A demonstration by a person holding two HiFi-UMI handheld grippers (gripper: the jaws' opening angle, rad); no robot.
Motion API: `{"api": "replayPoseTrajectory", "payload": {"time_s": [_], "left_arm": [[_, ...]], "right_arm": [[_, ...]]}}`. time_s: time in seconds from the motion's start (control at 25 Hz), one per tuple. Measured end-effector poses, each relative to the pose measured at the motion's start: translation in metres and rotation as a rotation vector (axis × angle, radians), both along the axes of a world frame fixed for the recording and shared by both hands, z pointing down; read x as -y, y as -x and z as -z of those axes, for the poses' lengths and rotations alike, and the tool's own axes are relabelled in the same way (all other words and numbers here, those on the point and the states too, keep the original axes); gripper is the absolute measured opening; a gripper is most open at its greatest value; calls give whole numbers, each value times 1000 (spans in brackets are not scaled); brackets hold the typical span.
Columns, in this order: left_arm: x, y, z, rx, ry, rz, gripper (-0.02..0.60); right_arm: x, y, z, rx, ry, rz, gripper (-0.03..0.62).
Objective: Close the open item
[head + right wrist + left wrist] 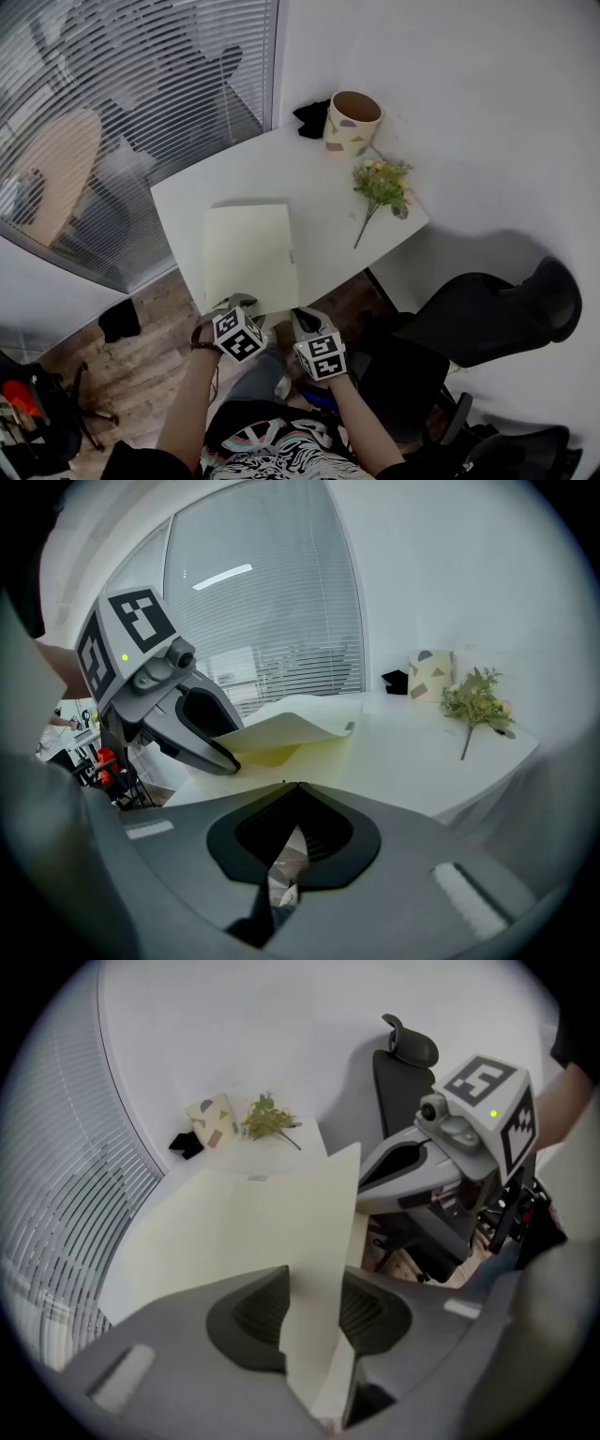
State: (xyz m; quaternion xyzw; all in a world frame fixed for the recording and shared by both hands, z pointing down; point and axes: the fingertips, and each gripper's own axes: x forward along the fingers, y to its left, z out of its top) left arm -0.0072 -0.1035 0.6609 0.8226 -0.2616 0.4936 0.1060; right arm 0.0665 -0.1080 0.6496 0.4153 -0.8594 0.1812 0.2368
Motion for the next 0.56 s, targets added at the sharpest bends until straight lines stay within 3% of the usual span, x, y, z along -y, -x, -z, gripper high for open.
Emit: {"api": "replayPoseTrajectory", "payload": {"time_s": [0.56], "left_arm": [[-1,-1,-1,7,-24,0,179]], "right_arm": [[-1,0,0,4,-5,-2,0]]}}
